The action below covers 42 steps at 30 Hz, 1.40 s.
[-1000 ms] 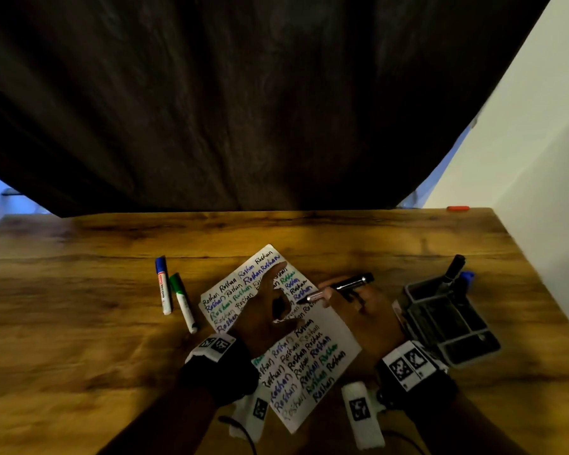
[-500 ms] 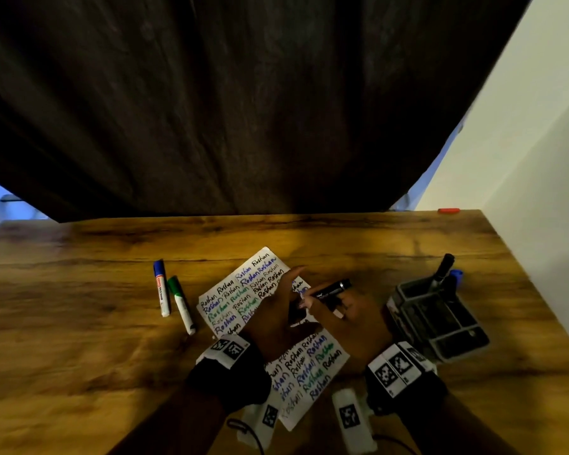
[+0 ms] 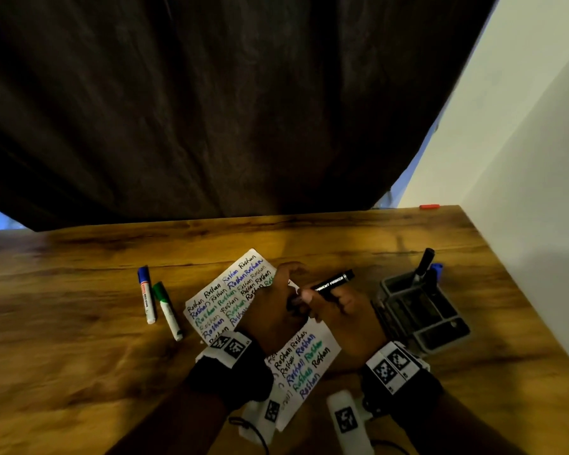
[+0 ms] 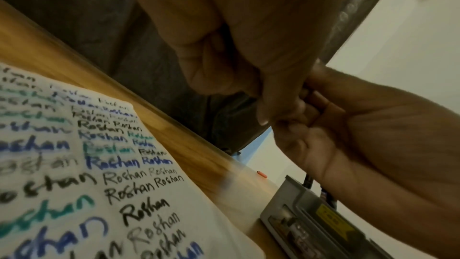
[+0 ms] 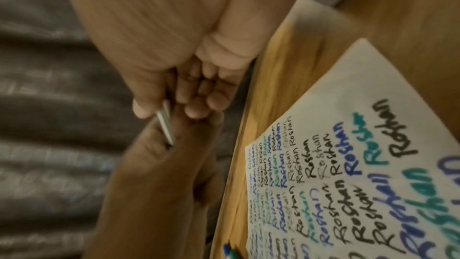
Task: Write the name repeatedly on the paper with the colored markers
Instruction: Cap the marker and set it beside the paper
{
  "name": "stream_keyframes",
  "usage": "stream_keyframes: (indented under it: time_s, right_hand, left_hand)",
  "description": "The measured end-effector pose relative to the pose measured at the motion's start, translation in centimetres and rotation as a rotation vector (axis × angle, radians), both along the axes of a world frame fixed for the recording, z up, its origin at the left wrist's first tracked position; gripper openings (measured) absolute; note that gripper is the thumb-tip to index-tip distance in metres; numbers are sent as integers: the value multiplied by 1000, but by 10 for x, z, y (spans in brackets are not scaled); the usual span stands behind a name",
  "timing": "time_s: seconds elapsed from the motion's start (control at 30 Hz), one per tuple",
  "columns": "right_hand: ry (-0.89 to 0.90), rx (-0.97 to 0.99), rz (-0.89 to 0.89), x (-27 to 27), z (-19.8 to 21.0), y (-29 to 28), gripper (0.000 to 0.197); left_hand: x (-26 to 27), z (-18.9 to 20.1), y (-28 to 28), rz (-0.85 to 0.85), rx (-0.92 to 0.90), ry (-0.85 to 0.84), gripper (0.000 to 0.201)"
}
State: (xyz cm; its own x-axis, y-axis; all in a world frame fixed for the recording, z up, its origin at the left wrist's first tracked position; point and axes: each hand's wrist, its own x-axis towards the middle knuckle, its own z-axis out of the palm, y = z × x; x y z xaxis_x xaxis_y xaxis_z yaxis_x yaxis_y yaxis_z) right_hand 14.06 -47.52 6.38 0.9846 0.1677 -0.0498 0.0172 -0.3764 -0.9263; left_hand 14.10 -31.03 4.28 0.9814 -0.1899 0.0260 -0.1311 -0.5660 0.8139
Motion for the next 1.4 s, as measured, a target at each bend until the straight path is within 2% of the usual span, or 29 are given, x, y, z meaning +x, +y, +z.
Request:
stream_keyframes:
  time_s: [0.07,0.13,0.2,0.27,0.3,0.37,0.43,0.53,0.7,0.8,0.9,0.93,1.03,1.13,1.27,1.4]
  right_hand:
    - [102,19,11,1,-3,-5,32]
    - [101,81,-74,2,-8,-13,22]
    - [30,145,-137,2,-13,-25,48]
    - [-127,0,-126,3,-12,-40,66]
    - [-225,-132,-104,2,-7,-46,64]
    - [-439,-416,-16,0,-1,-53,46]
    - [-537,-512,93,-4,1,-53,34]
    - [-515,-446,156,-7,-2,-56,29]
    - [-456,-440,108,-15,-1,-67,28]
    - [-394,-331,-35,-22,3,-80,32]
    - [-387,-267,-176,-26,7,-104,18]
    - [-347,-174,-246,-24,8,-115,12]
    - [-287,139,-460,-17,12,-153,25]
    - [-320,144,-620,-8,13,-185,19]
    - [-295,88,-642,3,-2,-200,23]
    - [-262,-37,-593,8,-25,-198,29]
  left_hand:
    - [1,0,4,-53,8,-1,59]
    - [2,1,7,-76,34,26,51]
    - [3,4,12,-72,61,40,33]
    - [2,6,15,-66,79,-4,27]
    - [1,7,14,-68,87,-30,25]
    - [2,10,9,-89,99,-79,22]
    - [4,13,0,-124,116,-114,20]
    - [7,19,-17,-164,95,-91,20]
    - [5,22,-41,-183,10,-77,46]
    - [6,20,-52,-184,-118,-53,57]
    - [6,21,-61,-220,-151,-54,53]
    - [6,20,-62,-221,-151,-57,51]
    - [9,13,-65,-212,-133,-58,49]
    - [11,6,-68,-204,-78,-71,50]
    - [13,-2,-72,-191,-35,-72,50]
    - [15,-10,-73,-195,-18,-73,49]
